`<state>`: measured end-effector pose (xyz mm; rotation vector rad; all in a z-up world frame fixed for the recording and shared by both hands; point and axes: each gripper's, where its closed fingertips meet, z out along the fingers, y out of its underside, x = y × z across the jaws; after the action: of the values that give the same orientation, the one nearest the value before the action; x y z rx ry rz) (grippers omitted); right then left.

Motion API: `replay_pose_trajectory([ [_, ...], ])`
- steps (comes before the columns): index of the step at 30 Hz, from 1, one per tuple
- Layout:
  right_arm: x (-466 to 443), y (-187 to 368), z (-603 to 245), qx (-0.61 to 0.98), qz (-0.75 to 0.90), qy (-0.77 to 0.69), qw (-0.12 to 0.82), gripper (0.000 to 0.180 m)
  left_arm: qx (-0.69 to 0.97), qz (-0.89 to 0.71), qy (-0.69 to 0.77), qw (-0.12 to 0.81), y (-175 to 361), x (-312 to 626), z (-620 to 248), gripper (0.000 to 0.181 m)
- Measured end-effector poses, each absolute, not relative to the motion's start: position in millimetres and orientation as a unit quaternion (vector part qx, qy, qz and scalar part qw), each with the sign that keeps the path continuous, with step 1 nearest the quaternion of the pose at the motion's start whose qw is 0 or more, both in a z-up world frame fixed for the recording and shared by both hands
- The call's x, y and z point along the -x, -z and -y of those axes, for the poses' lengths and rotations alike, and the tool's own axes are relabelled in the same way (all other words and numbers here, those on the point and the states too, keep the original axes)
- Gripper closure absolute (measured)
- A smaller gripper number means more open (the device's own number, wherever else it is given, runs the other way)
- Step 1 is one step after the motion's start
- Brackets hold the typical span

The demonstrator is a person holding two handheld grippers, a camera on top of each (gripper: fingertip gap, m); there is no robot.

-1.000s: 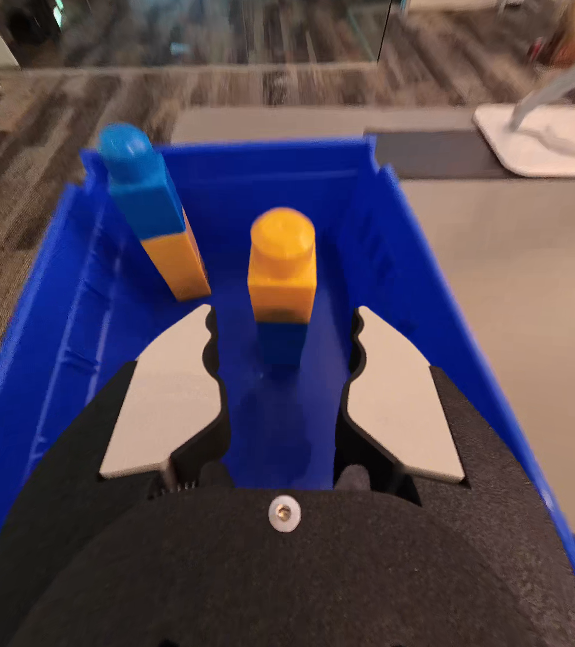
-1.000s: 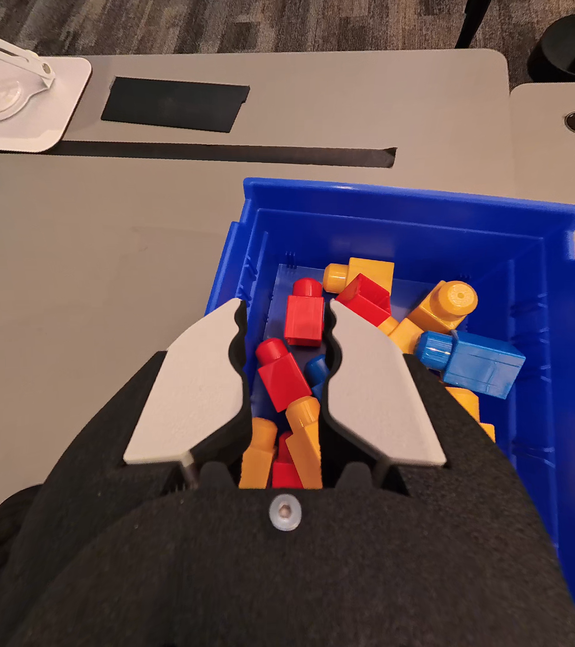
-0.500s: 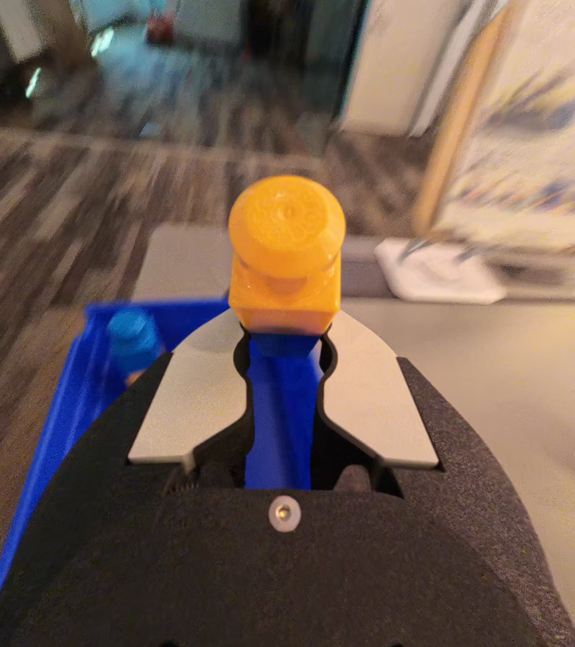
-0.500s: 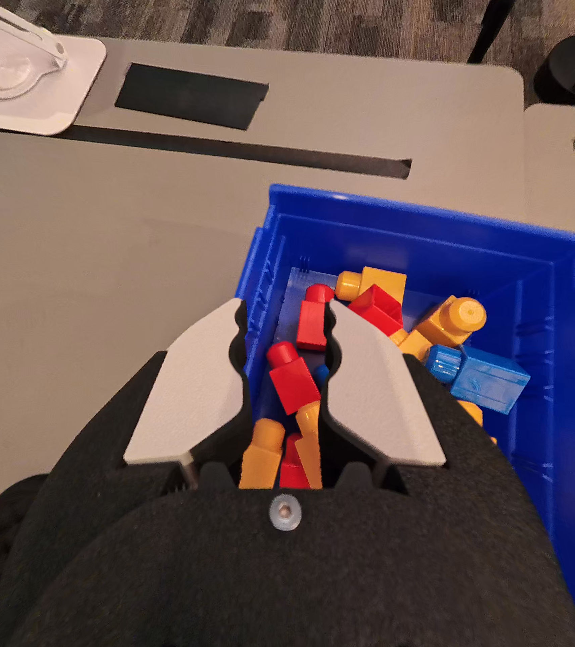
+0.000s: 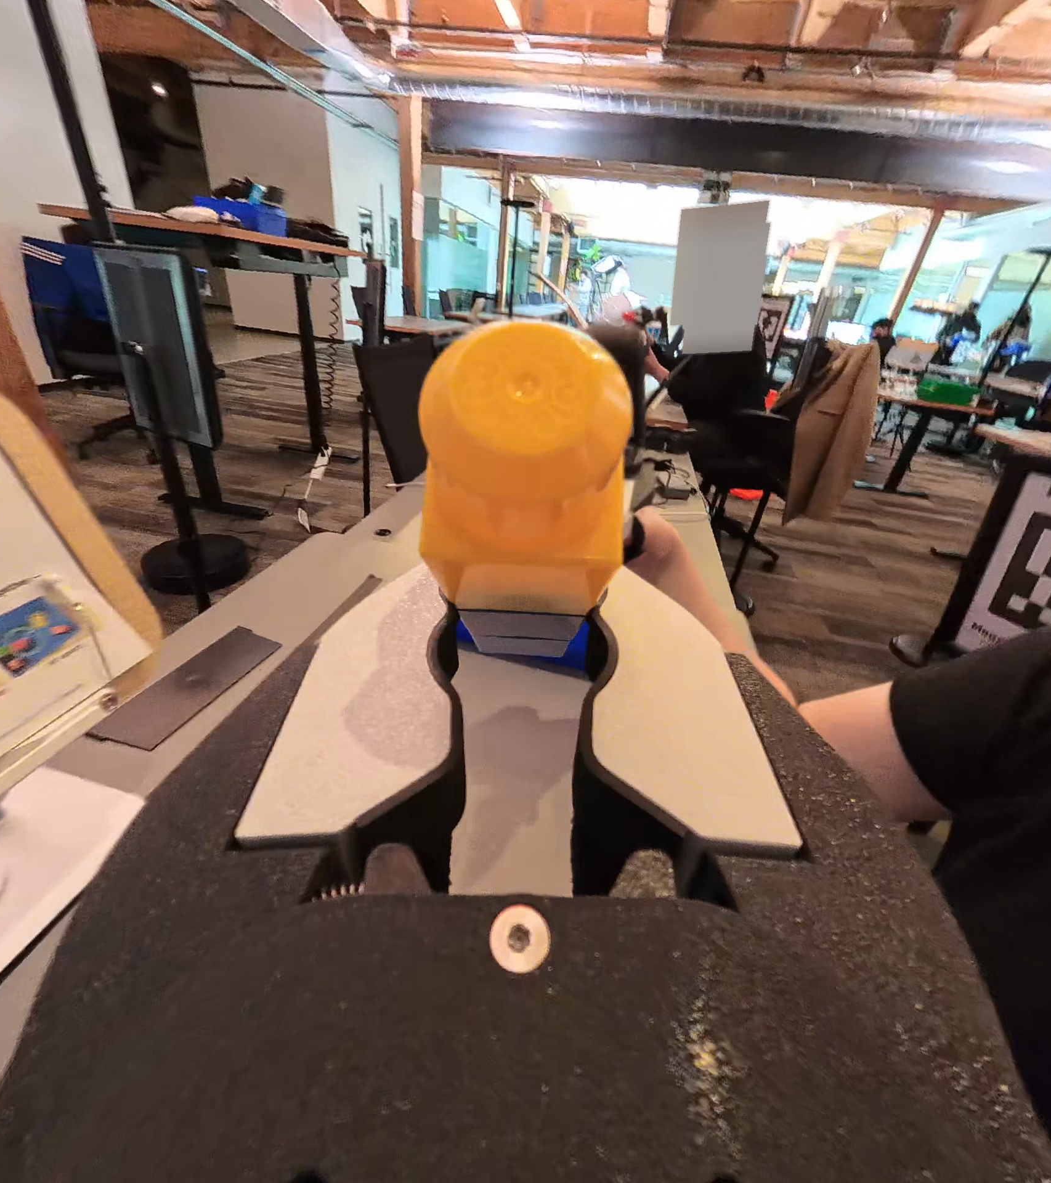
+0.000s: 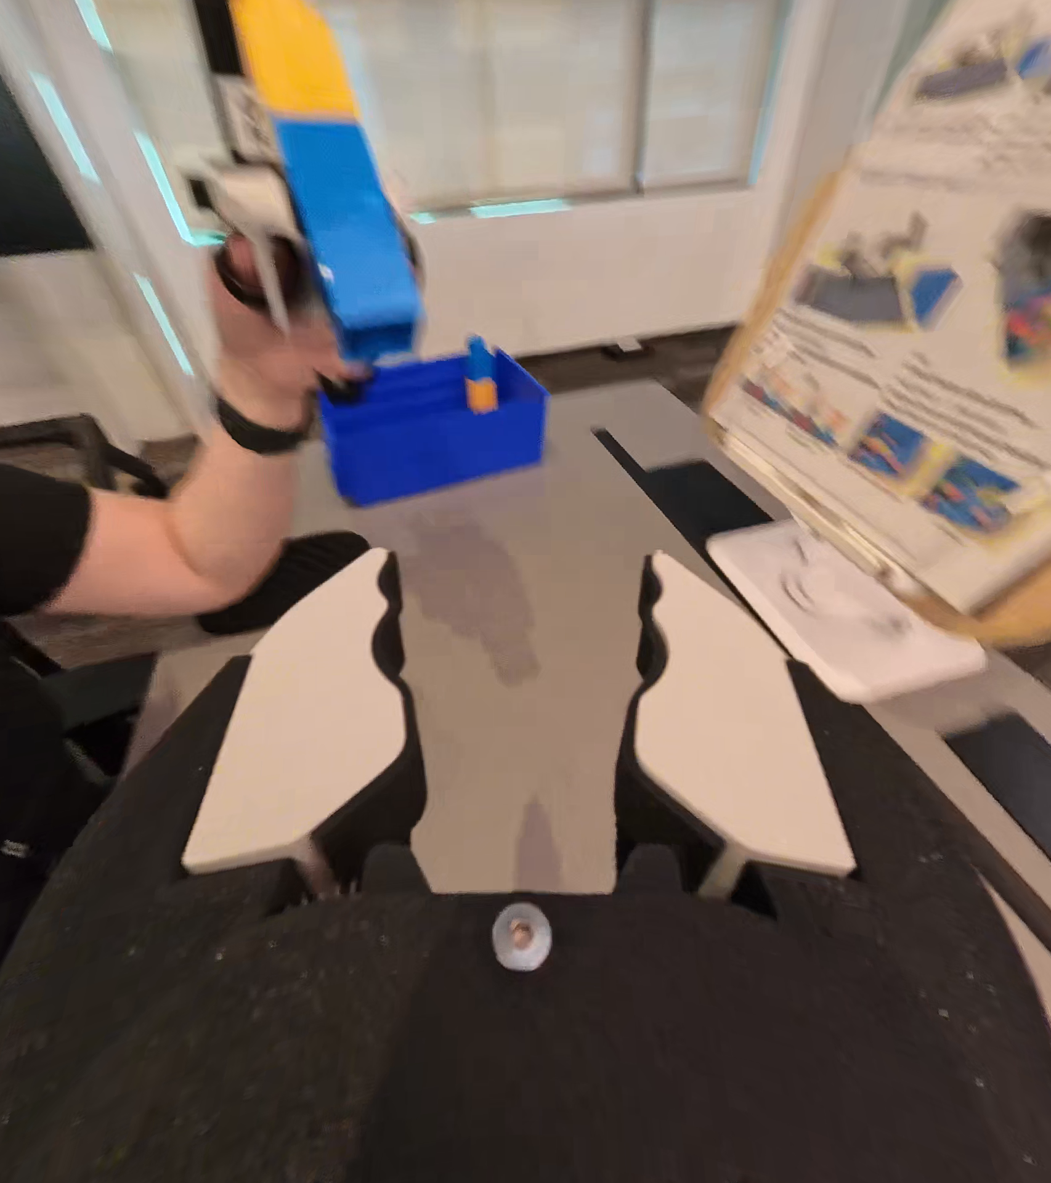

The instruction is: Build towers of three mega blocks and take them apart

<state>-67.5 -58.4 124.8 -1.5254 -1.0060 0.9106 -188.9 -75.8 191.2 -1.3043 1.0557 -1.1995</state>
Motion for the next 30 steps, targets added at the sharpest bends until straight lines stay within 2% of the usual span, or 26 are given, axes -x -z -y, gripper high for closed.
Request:
replay_pose_trajectory([
  [4, 113.0, -146.3, 74.3, 0.59, 0.429, -0.427, 0.534, 0.1, 0.543, -0.47, 0.497, 0.486, -166.5, 163.9, 77.1, 0.145],
  [9, 155.2, -121.0, 72.0, 0.615, 0.462, -0.405, 0.494, 0.095, 0.543, -0.481, 0.52, 0.451, -150.9, 161.8, 80.3, 0.145],
  [10, 163.5, -116.1, 73.6, 0.616, 0.471, -0.41, 0.481, 0.098, 0.544, -0.482, 0.526, 0.442, -149.5, 161.9, 81.7, 0.145],
  [11, 171.4, -115.2, 77.0, 0.608, 0.479, -0.421, 0.473, 0.113, 0.544, -0.484, 0.53, 0.435, -148.3, 162.0, 83.1, 0.145],
  [12, 177.6, -113.1, 82.4, 0.6, 0.49, -0.435, 0.459, 0.143, 0.543, -0.486, 0.53, 0.433, -147.8, 163.0, 83.8, 0.145],
  [14, 183.7, -104.3, 85.3, 0.616, 0.493, -0.441, 0.427, 0.144, 0.543, -0.482, 0.536, 0.43, -149.7, 166.7, 84.0, 0.145],
  [18, 171.2, -67.1, 77.7, 0.67, 0.527, -0.356, 0.383, 0.144, 0.483, -0.37, 0.624, 0.491, -205.2, 222.2, 65.6, 0.145],
  [21, 157.8, -68.9, 72.5, 0.689, 0.501, -0.374, 0.367, 0.144, 0.521, -0.381, 0.565, 0.513, -194.0, 251.7, 49.4, 0.145],
  [23, 120.7, -66.7, 59.0, 0.728, 0.471, -0.326, 0.376, 0.144, 0.525, -0.383, 0.561, 0.514, -191.1, 257.9, 49.6, 0.145],
  [25, 41.2, -65.2, 36.4, 0.796, 0.382, -0.223, 0.413, 0.144, 0.52, -0.392, 0.569, 0.502, -189.6, 256.7, 55.0, 0.145],
  [27, -76.6, -53.2, 25.2, 0.871, 0.207, -0.105, 0.432, 0.144, 0.526, -0.399, 0.563, 0.497, -186.1, 252.5, 54.8, 0.145],
  [30, -219.3, -5.0, 51.3, 0.921, -0.039, -0.033, 0.387, 0.144, 0.538, -0.411, 0.549, 0.49, -177.4, 242.2, 51.9, 0.145],
])
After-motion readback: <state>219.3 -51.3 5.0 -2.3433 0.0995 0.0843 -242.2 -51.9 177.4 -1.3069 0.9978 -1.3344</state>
